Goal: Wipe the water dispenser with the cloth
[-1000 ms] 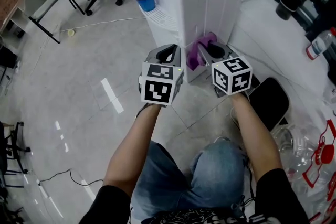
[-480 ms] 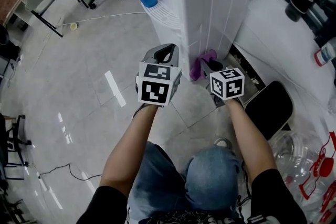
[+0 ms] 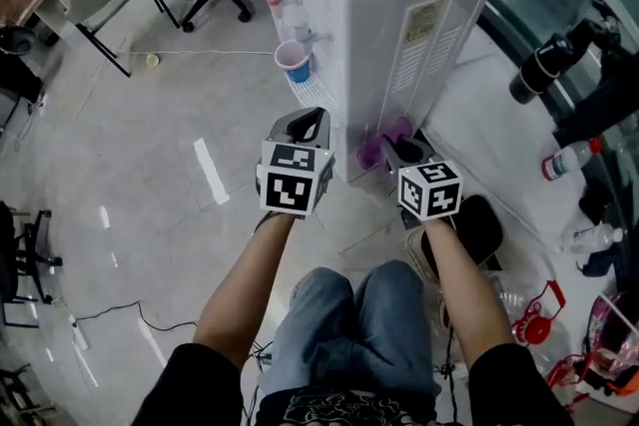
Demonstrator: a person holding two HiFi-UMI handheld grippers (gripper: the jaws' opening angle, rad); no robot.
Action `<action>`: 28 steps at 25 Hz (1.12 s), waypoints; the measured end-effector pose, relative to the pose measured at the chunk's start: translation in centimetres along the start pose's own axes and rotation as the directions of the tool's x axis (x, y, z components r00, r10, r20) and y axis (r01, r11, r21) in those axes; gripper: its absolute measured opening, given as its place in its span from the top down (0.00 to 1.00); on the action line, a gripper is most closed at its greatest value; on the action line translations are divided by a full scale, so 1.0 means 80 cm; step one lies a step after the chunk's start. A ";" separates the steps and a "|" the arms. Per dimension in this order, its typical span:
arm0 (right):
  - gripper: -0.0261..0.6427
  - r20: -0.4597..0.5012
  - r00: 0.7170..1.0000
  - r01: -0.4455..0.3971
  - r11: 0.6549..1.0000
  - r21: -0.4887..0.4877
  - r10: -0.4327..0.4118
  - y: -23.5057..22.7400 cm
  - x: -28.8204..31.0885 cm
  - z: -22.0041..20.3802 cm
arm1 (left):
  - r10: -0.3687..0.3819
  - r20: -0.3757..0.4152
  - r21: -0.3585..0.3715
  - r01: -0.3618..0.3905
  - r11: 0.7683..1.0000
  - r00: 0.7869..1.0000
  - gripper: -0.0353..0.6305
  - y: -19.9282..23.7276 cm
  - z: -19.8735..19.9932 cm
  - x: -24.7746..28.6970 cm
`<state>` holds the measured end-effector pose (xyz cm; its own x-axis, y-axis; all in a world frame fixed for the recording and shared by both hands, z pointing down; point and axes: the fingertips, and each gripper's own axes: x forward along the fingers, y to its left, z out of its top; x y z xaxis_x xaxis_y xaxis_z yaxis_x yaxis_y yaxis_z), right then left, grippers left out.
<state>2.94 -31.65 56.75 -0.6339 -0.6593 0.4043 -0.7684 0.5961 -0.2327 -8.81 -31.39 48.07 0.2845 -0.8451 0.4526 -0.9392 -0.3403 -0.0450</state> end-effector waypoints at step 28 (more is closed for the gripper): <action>0.91 0.214 0.977 0.036 0.974 -0.224 0.013 0.148 -0.316 0.609 | 0.065 0.121 -0.006 -0.065 0.998 0.991 0.91 -0.002 0.495 -0.281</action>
<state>5.57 -30.25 0.67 -0.6482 -0.7342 0.2022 -0.7515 0.6595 -0.0144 -7.44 -28.68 2.60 0.2436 -0.9091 0.3379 -0.9568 -0.2822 -0.0695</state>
